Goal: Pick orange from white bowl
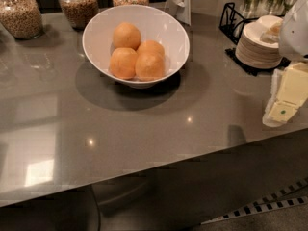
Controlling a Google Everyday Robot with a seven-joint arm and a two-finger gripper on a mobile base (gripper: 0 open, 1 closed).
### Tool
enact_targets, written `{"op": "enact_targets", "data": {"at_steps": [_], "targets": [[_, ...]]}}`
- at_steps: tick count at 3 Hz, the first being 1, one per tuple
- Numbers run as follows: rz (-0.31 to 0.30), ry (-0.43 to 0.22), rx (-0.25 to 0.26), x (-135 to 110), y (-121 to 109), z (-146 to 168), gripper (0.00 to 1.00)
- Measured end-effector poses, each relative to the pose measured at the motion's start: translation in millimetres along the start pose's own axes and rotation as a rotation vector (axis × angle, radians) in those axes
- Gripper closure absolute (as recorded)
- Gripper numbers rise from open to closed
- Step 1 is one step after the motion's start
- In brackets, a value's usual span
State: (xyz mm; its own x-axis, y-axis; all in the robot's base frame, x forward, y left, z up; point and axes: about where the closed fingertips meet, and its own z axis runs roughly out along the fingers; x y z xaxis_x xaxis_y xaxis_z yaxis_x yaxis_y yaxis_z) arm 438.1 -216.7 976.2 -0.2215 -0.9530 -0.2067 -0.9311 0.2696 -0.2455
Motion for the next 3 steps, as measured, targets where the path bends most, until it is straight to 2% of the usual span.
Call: {"op": "enact_targets", "data": {"at_steps": [1, 2, 3], "targets": [[0.000, 0.000, 0.000, 0, 0, 0, 0.00], [0.005, -0.089, 0.013, -25, -12, 5, 0.00], [0.032, -0.210, 0.044, -65, -34, 13, 0.00]]}}
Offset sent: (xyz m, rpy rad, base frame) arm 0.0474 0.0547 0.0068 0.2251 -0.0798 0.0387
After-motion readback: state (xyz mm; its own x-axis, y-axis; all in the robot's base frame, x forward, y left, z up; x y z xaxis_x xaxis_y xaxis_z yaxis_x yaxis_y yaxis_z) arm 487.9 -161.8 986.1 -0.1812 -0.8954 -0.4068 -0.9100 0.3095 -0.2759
